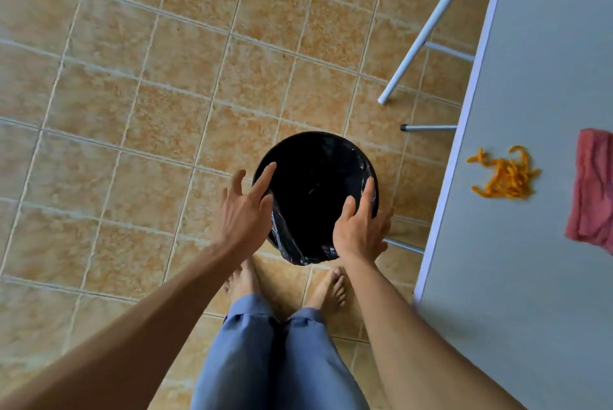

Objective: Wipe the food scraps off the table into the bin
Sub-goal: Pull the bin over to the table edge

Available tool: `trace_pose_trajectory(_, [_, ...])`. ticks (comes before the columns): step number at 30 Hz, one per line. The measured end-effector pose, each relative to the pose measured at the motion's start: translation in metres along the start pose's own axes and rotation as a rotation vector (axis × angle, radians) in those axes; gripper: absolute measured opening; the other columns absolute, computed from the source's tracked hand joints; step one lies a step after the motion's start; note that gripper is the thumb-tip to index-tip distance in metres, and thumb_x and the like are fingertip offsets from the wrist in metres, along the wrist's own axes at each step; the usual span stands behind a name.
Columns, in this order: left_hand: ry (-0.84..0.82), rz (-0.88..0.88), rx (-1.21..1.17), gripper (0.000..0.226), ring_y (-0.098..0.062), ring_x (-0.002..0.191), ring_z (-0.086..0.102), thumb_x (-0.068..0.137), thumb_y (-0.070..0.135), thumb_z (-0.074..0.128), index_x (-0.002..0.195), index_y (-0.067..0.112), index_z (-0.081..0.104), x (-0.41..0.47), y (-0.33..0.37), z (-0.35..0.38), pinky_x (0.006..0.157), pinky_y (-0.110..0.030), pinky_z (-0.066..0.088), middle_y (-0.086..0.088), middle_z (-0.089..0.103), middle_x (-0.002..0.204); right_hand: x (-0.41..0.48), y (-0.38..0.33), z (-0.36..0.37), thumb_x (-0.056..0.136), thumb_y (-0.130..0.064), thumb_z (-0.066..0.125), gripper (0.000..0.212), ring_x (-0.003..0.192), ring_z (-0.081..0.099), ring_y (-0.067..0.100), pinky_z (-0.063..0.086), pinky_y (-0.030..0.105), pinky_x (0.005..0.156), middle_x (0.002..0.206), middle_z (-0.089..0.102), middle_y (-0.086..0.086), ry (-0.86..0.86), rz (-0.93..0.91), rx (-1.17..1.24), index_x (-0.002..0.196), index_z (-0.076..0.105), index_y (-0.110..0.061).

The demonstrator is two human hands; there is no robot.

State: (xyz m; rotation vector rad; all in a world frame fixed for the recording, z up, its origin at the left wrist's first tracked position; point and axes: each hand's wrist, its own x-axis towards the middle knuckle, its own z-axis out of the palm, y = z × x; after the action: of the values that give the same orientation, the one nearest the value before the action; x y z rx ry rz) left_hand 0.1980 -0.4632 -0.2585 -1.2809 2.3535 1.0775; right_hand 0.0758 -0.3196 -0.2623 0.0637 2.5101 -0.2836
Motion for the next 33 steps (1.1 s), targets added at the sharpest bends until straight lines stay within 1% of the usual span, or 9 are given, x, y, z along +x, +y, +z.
trace_pose_trajectory(4, [-0.056, -0.011, -0.021, 0.059, -0.050, 0.117, 0.050, 0.100, 0.036, 0.036, 0.148, 0.058, 0.009, 0.031, -0.018, 0.033, 0.095, -0.051, 0.046, -0.021, 0.009, 0.160, 0.022, 0.014, 0.035, 0.105, -0.057, 0.023, 0.049, 0.117, 0.052, 0.044, 0.045, 0.050, 0.093, 0.146, 0.034, 0.019, 0.053, 0.091, 0.101, 0.152, 0.008, -0.060])
trace_pose_trajectory(6, [-0.019, -0.008, -0.064, 0.062, -0.046, 0.116, 0.052, 0.098, 0.032, 0.039, 0.150, 0.053, 0.013, 0.040, -0.028, 0.042, 0.091, -0.048, 0.049, -0.022, 0.015, 0.157, 0.028, 0.018, 0.047, 0.106, -0.054, 0.024, 0.048, 0.095, 0.055, 0.038, 0.045, 0.045, 0.083, 0.130, 0.043, 0.018, 0.069, 0.069, 0.117, 0.152, 0.013, -0.059])
trace_pose_trajectory(8, [0.082, -0.022, -0.099, 0.064, -0.037, 0.116, 0.051, 0.097, 0.020, 0.045, 0.152, 0.043, 0.023, 0.049, -0.038, 0.050, 0.090, -0.041, 0.049, -0.020, 0.028, 0.149, 0.029, 0.017, 0.060, 0.108, -0.048, 0.026, 0.047, 0.086, 0.054, 0.035, 0.042, 0.040, 0.076, 0.125, 0.046, 0.014, 0.075, -0.012, 0.104, 0.153, 0.016, -0.057])
trace_pose_trajectory(13, [0.136, -0.067, -0.080, 0.073, -0.040, 0.102, 0.058, 0.091, 0.005, 0.038, 0.152, 0.043, 0.025, 0.061, -0.057, 0.043, 0.076, -0.035, 0.045, -0.018, 0.047, 0.134, 0.042, 0.009, 0.079, 0.110, -0.022, 0.031, 0.055, 0.115, 0.060, 0.039, 0.044, 0.041, 0.076, 0.144, 0.050, 0.012, 0.167, -0.153, 0.097, 0.156, 0.019, -0.049])
trace_pose_trajectory(18, [0.168, -0.088, -0.094, 0.084, -0.041, 0.097, 0.060, 0.084, -0.006, 0.038, 0.153, 0.039, 0.025, 0.053, -0.057, 0.026, 0.072, -0.027, 0.035, -0.023, 0.060, 0.124, 0.039, -0.004, 0.071, 0.099, 0.003, 0.040, 0.079, 0.100, 0.065, 0.035, 0.040, 0.035, 0.070, 0.125, 0.065, 0.009, 0.110, -0.203, 0.003, 0.157, 0.020, -0.048])
trace_pose_trajectory(23, [0.244, -0.090, -0.132, 0.090, -0.039, 0.093, 0.061, 0.080, -0.008, 0.041, 0.153, 0.041, 0.025, 0.029, -0.042, -0.005, 0.069, -0.031, 0.039, -0.020, 0.065, 0.113, 0.017, -0.023, 0.037, 0.100, 0.000, 0.042, 0.079, 0.093, 0.066, 0.030, 0.038, 0.033, 0.065, 0.125, 0.066, 0.004, 0.124, -0.226, 0.006, 0.156, 0.019, -0.050])
trace_pose_trajectory(27, [0.290, -0.088, -0.213, 0.094, -0.035, 0.101, 0.064, 0.077, -0.009, 0.041, 0.152, 0.046, 0.023, 0.009, -0.027, -0.037, 0.070, -0.036, 0.048, -0.017, 0.066, 0.119, -0.008, -0.032, -0.010, 0.109, -0.021, 0.038, 0.059, 0.086, 0.065, 0.025, 0.038, 0.031, 0.063, 0.111, 0.069, 0.006, 0.115, -0.323, 0.058, 0.156, 0.018, -0.050])
trace_pose_trajectory(30, [0.333, -0.115, -0.336, 0.096, -0.007, 0.108, 0.054, 0.075, -0.014, 0.037, 0.152, 0.042, 0.027, -0.008, 0.005, -0.061, 0.073, -0.022, 0.046, -0.005, 0.057, 0.141, -0.036, -0.037, -0.044, 0.107, -0.030, 0.042, 0.070, 0.082, 0.062, 0.023, 0.053, 0.037, 0.064, 0.134, 0.055, 0.012, 0.029, -0.348, 0.051, 0.155, -0.003, -0.053])
trace_pose_trajectory(33, [0.344, -0.118, -0.385, 0.096, 0.000, 0.106, 0.046, 0.075, -0.017, 0.035, 0.152, 0.040, 0.030, -0.019, 0.031, -0.078, 0.060, -0.001, 0.039, 0.002, 0.053, 0.144, -0.079, -0.042, -0.086, 0.103, -0.028, 0.048, 0.082, 0.121, 0.058, 0.033, 0.060, 0.048, 0.082, 0.163, 0.020, 0.011, 0.010, -0.451, 0.061, 0.152, -0.010, -0.057])
